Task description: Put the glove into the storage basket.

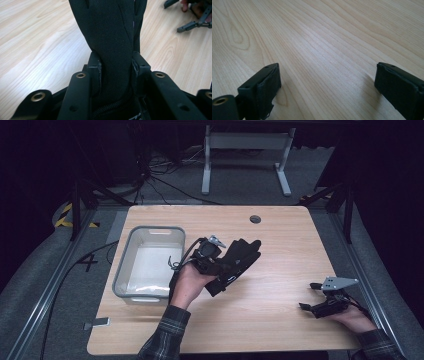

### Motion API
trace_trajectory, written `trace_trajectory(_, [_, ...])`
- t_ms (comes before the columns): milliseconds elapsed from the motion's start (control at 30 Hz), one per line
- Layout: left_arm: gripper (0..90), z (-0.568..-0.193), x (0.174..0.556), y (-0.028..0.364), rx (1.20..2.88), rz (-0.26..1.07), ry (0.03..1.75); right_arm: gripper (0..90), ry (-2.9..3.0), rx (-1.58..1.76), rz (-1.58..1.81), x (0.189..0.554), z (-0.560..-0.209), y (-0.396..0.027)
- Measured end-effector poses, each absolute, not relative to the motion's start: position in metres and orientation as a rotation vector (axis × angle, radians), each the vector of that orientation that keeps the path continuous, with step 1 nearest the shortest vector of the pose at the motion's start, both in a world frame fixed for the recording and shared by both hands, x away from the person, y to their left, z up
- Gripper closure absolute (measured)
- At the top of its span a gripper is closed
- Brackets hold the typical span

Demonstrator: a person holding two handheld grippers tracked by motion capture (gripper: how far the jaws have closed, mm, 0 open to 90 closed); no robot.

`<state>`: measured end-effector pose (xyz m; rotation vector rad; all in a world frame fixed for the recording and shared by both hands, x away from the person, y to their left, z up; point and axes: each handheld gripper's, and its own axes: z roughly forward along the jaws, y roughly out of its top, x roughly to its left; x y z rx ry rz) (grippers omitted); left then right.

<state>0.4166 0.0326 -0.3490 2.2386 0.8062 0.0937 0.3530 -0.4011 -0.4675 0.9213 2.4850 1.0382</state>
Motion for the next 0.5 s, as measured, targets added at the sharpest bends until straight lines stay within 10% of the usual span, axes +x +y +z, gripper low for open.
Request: trace_trajectory(500, [67.4, -0.333, 0.42, 0.098, 2.151, 0.186, 0.953, 7.6, 2.485, 0.921, 1.038, 0.353, -0.468, -0.401])
